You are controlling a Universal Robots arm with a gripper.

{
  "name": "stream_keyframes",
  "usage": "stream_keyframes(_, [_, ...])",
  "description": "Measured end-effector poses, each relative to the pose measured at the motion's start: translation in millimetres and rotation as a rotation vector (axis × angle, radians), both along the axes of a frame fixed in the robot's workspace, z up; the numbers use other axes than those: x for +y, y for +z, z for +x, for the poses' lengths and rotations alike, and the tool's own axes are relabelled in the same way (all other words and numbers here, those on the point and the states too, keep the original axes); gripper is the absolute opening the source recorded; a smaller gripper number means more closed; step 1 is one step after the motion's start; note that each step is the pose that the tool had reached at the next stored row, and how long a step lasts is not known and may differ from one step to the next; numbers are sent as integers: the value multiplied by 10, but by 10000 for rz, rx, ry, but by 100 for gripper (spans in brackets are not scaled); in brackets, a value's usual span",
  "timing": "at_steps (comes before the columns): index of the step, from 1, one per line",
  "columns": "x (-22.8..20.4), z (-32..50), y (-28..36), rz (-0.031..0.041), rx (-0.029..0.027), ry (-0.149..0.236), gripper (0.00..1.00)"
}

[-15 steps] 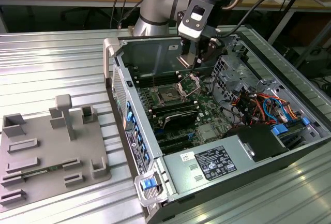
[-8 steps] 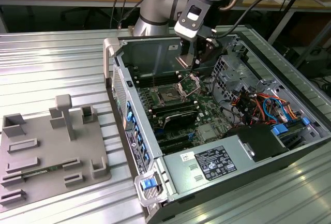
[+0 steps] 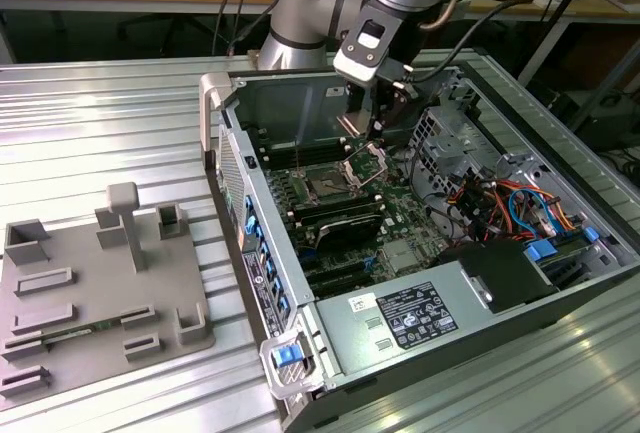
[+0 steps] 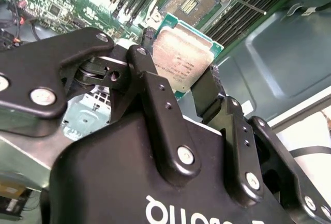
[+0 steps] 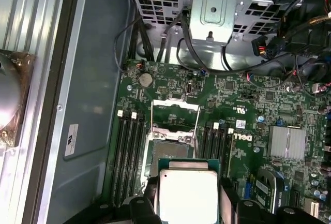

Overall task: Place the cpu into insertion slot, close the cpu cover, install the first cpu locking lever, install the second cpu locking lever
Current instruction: 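Place the cpu into insertion slot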

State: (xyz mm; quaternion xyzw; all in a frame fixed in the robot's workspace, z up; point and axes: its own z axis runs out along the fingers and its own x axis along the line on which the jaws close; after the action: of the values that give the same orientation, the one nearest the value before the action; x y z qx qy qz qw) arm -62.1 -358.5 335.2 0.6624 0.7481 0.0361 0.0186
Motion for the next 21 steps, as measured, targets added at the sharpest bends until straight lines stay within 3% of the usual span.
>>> stream_keyframes(5, [0,-1,-59,-5,37,-781,55])
stream_keyframes(7, [0,0,-90,-6,111,-1162,55])
stream_keyframes(11, [1,0,-137,-13,243,-1498,55])
stream_keyframes(15, [10,13,-179,-4,314,-1576,55])
stream_keyframes(19, [12,32,-219,79,347,-1588,55])
stream_keyframes(20, [12,32,-222,182,377,-1587,55])
stream_keyframes(21, [12,32,-226,337,397,-1585,55])
